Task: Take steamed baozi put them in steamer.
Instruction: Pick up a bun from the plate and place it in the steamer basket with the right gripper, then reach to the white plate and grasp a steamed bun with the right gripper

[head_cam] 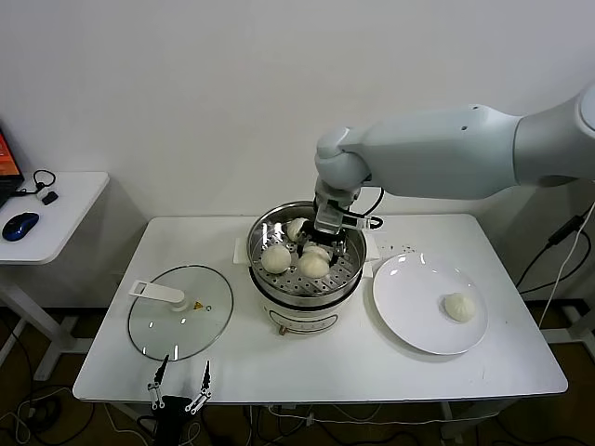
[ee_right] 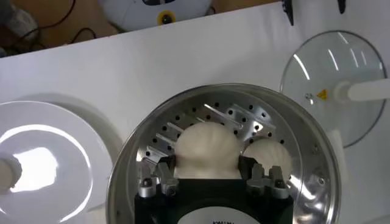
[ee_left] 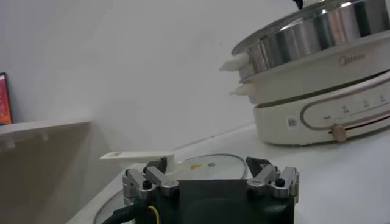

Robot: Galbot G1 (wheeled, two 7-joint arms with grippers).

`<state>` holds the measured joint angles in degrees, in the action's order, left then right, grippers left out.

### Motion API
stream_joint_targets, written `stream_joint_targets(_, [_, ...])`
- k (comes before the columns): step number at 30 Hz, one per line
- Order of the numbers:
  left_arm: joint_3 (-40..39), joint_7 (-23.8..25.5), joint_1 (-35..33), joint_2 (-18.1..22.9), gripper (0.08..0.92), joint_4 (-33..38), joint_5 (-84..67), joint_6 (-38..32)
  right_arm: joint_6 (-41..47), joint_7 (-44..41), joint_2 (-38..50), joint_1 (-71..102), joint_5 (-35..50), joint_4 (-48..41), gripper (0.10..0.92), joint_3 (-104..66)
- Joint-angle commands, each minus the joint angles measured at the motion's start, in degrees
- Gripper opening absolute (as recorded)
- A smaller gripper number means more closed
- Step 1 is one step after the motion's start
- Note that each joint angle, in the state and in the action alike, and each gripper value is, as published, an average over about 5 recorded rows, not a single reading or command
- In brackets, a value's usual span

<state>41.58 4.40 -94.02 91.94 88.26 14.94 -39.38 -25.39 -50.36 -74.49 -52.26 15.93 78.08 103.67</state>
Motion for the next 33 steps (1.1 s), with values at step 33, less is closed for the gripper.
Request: stream_joint_targets(33, [-0.5, 0.1, -0.1, -0.3, 0.823, 0.1, 0.2, 0.0, 11.2, -7.1, 6.5, -10.3, 17.6, -3.7, 0.823, 14.0])
